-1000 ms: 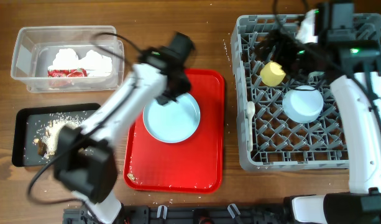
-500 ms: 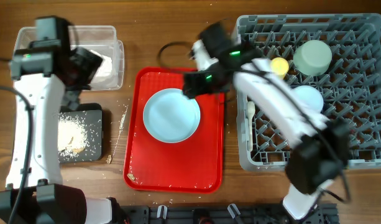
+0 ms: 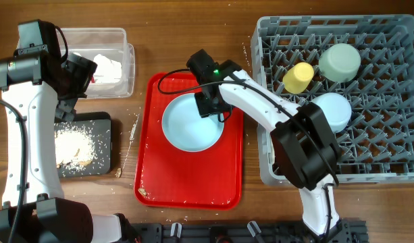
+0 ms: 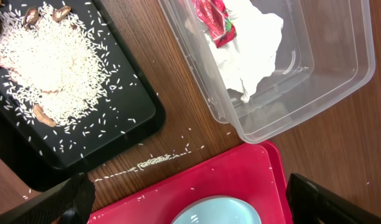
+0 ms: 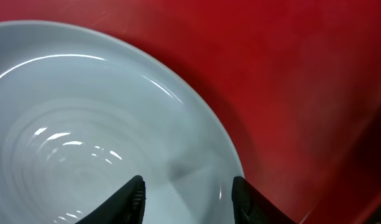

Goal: Sort waste into correct bins and load items into the dishwasher rack
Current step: 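Reach the right gripper to the plate and grasp its rim, then lift the plate with the right gripper toward the dish rack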

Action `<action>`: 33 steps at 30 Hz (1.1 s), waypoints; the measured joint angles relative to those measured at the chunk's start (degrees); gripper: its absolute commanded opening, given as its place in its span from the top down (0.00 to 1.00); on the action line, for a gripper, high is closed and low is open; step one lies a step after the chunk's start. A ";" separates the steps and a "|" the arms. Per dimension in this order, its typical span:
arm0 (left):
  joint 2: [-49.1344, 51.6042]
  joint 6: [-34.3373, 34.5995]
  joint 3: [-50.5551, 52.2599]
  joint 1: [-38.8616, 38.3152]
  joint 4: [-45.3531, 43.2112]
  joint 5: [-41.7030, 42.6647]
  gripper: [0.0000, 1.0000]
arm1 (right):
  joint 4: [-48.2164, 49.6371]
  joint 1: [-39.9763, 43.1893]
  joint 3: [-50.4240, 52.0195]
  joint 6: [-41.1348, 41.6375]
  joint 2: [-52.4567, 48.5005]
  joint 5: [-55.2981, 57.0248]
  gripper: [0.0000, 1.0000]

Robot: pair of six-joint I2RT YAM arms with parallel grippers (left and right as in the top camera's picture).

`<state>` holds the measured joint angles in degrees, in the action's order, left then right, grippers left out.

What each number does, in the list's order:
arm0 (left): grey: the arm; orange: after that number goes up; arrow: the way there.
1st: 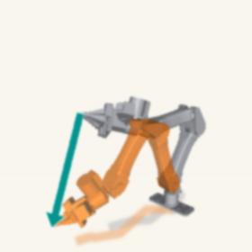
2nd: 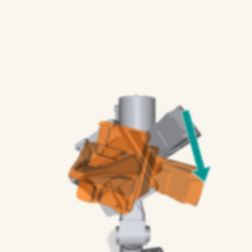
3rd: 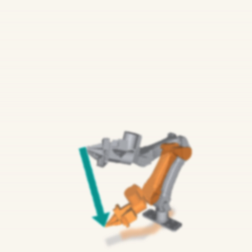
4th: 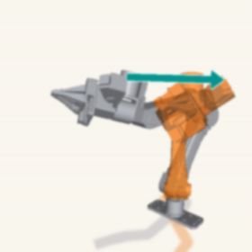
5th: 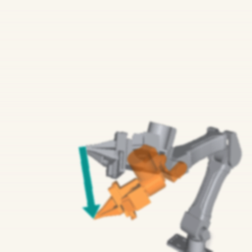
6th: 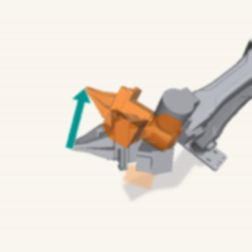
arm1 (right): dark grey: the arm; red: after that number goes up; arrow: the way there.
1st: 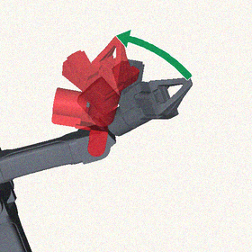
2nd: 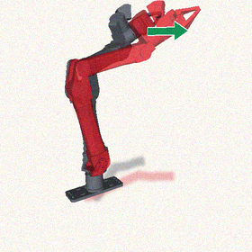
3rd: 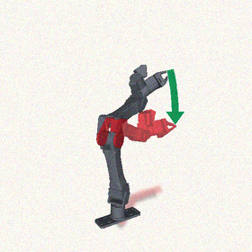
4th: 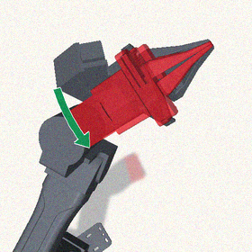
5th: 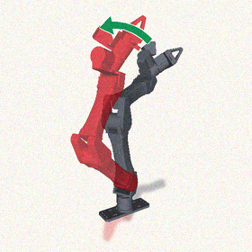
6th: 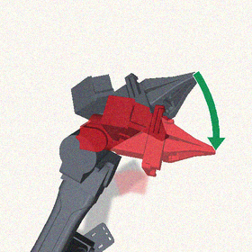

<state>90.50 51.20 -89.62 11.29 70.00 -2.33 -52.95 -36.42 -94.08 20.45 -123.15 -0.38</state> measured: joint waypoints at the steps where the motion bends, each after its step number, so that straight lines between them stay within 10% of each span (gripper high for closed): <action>1: 0.00 0.00 0.00 0.00 0.00 0.00 0.00 | -0.07 0.22 0.00 -0.20 0.00 0.55 0.51; 17: 0.00 0.00 0.00 0.00 0.00 0.00 0.00 | -8.33 1.14 -8.20 -4.68 0.02 1.05 0.33; 25: 0.00 -0.02 0.00 0.00 0.02 0.00 0.00 | -3.30 7.08 -6.10 -6.80 0.02 4.31 0.76; 33: 0.00 -0.02 0.00 0.00 0.11 0.00 0.00 | -0.26 8.59 -0.48 -9.25 -0.09 -4.22 0.73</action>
<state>90.50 51.18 -89.62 11.29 70.11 -2.33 -53.21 -27.83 -94.56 11.20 -123.24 -4.60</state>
